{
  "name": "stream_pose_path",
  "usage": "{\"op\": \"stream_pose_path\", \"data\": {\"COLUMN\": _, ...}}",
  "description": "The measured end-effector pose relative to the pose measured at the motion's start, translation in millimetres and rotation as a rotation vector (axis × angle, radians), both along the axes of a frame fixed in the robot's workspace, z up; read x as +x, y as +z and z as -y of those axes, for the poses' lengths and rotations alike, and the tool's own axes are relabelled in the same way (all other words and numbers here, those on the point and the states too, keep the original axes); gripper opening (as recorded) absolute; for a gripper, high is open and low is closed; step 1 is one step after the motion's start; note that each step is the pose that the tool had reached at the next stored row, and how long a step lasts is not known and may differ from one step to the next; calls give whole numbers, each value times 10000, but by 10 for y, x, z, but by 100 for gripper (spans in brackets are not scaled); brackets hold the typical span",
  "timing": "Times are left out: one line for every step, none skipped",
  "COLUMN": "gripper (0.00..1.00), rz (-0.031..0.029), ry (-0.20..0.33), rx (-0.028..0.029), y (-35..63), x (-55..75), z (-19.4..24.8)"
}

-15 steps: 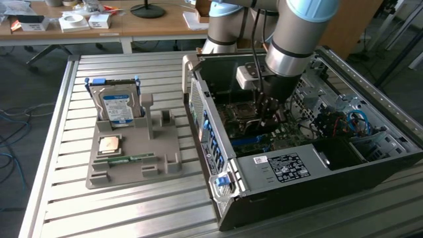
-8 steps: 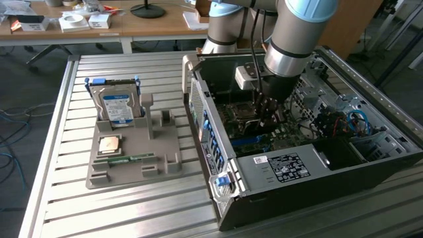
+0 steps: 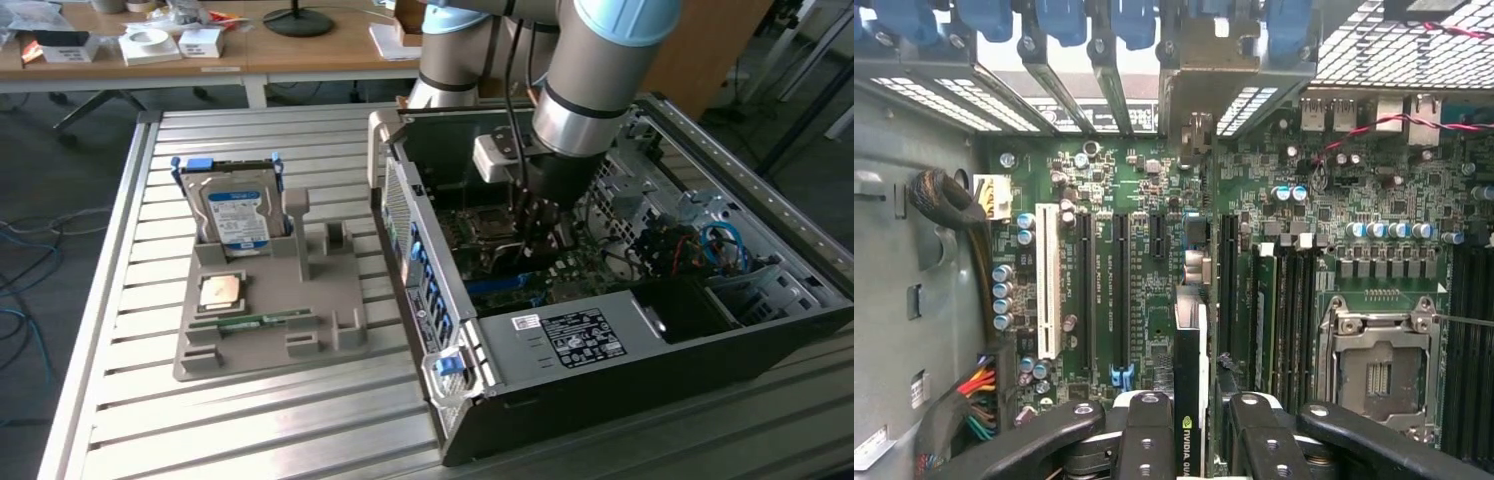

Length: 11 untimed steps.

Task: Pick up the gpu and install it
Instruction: 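Insert the gpu into the slot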

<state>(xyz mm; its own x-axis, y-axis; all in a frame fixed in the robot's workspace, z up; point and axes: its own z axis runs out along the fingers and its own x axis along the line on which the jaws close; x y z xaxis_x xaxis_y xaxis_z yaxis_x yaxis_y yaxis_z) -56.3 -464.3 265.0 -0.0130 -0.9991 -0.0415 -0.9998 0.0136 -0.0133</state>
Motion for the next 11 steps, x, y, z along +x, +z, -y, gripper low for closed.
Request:
{"op": "stream_pose_path", "data": {"gripper": 26, "rz": 0, "ry": 0, "rx": 0, "y": 0, "x": -6, "z": 0}}
{"op": "stream_pose_path", "data": {"gripper": 26, "rz": 0, "ry": 1, "rx": 0, "y": 0, "x": -7, "z": 0}}
{"op": "stream_pose_path", "data": {"gripper": 26, "rz": -1, "ry": 1, "rx": -1, "y": 0, "x": -7, "z": 0}}
{"op": "stream_pose_path", "data": {"gripper": 26, "rz": 0, "ry": -1, "rx": -1, "y": 0, "x": -11, "z": 0}}
{"op": "stream_pose_path", "data": {"gripper": 26, "rz": 0, "ry": -2, "rx": -2, "y": 1, "x": -25, "z": 1}}
{"op": "stream_pose_path", "data": {"gripper": 26, "rz": 1, "ry": -2, "rx": -1, "y": 0, "x": -36, "z": 0}}
{"op": "stream_pose_path", "data": {"gripper": 26, "rz": 3, "ry": -1, "rx": -1, "y": 0, "x": -44, "z": 0}}
{"op": "stream_pose_path", "data": {"gripper": 26, "rz": 4, "ry": -1, "rx": 0, "y": 0, "x": -47, "z": 0}}
{"op": "stream_pose_path", "data": {"gripper": 26, "rz": 5, "ry": 0, "rx": 0, "y": 0, "x": -47, "z": 0}}
{"op": "stream_pose_path", "data": {"gripper": 26, "rz": 5, "ry": 0, "rx": 0, "y": 0, "x": -47, "z": 0}}
{"op": "stream_pose_path", "data": {"gripper": 26, "rz": 5, "ry": 0, "rx": -1, "y": 0, "x": -47, "z": 0}}
